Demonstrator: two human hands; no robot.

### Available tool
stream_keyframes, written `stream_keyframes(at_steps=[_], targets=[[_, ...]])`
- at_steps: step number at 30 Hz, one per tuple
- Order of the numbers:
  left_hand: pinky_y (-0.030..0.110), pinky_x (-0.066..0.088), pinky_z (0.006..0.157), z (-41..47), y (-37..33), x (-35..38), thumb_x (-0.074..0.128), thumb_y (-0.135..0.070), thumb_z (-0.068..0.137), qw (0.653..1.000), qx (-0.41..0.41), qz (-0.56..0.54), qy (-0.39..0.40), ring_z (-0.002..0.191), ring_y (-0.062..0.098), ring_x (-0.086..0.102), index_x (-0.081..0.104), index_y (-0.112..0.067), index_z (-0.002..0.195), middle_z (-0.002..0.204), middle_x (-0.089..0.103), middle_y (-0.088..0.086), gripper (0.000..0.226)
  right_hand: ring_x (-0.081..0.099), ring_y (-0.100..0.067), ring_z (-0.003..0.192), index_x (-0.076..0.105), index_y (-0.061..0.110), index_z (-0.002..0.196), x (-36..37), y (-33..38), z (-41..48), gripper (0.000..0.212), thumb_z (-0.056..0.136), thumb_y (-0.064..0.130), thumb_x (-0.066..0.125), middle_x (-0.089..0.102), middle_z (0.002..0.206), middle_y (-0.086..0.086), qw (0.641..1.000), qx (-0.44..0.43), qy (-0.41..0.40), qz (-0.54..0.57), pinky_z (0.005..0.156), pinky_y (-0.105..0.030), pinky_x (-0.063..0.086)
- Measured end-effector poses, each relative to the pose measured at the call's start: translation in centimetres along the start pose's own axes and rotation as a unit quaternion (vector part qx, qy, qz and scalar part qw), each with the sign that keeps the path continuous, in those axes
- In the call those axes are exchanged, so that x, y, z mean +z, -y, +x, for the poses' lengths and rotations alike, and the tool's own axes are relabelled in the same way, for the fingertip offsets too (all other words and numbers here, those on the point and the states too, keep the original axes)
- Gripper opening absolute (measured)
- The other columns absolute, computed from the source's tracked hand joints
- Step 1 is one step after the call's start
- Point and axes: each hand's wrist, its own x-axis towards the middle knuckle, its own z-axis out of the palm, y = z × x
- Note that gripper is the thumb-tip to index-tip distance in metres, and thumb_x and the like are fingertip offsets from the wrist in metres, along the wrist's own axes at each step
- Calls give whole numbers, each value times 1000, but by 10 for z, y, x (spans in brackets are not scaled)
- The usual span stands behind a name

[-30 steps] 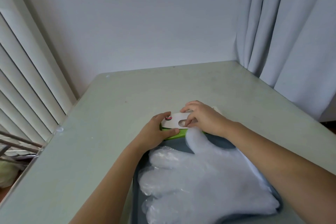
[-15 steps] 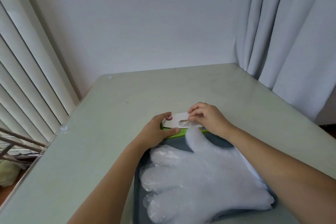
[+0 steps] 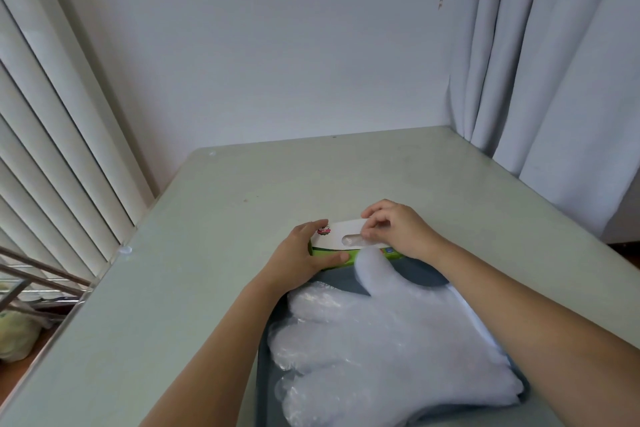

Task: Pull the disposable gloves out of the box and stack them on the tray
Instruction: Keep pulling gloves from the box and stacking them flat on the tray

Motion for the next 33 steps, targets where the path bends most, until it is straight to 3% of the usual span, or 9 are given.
stream_keyframes(at_steps=[4,8,10,18,21,23,25,28,33], targets=[[16,26,101,-4,-3,0,79,-49,71,999,19,32,5,131,8,38,38,-31,143,141,40,-9,86,56,-12,101,71,19,80,1,-1,2,6,85,17,70,53,106,14,1000,-4,5,10,87,-16,39],[13,25,97,-5,-5,-2,80,-46,71,999,19,30,8,129,5,38,38,-32,143,137,42,-12,84,47,-2,114,72,34,88,-1,2,-1,14,77,28,78,48,124,15,999,-9,51,17,94,-16,33],[13,25,97,-5,-5,-2,80,-46,72,999,19,31,8,127,5,38,38,-32,143,137,42,-12,83,47,-3,114,71,37,82,-1,4,-2,13,77,27,78,49,125,13,999,-10,42,20,94,-18,34],[14,26,97,-4,-6,-2,78,-49,73,999,19,30,8,124,3,39,39,-33,142,136,43,-12,81,52,-9,102,69,23,80,2,4,-2,10,85,15,70,49,111,8,999,-19,25,-16,84,-13,37],[13,26,96,-4,-6,-1,73,-50,78,1000,16,22,-2,123,2,40,41,-32,141,135,44,-13,73,52,-7,96,69,20,78,-2,2,-1,12,85,10,69,50,106,6,999,0,-16,44,80,-1,34],[13,26,96,-4,-6,0,72,-48,79,1000,12,22,-4,126,4,40,41,-33,141,135,43,-13,71,53,-6,97,67,21,76,-4,1,0,15,86,9,68,52,107,6,993,26,-53,105,85,-10,37],[14,27,98,-4,-5,0,72,-48,79,1000,10,21,-3,127,5,40,41,-33,141,135,43,-14,71,56,-11,94,66,19,81,-5,-3,1,15,89,7,64,58,104,2,973,63,-99,199,87,-21,42],[15,26,99,-4,-5,-1,72,-49,79,1000,6,21,1,124,2,39,40,-35,142,130,41,-19,71,58,-15,91,64,7,95,-7,-6,4,9,95,6,55,61,96,-4,914,125,-158,352,85,-25,48],[15,27,96,-4,-5,-1,72,-49,79,1000,2,21,1,118,0,40,40,-35,141,124,39,-21,71,60,-21,85,57,1,83,-13,-10,9,22,100,3,43,60,90,-14,809,164,-212,524,80,-28,52]])
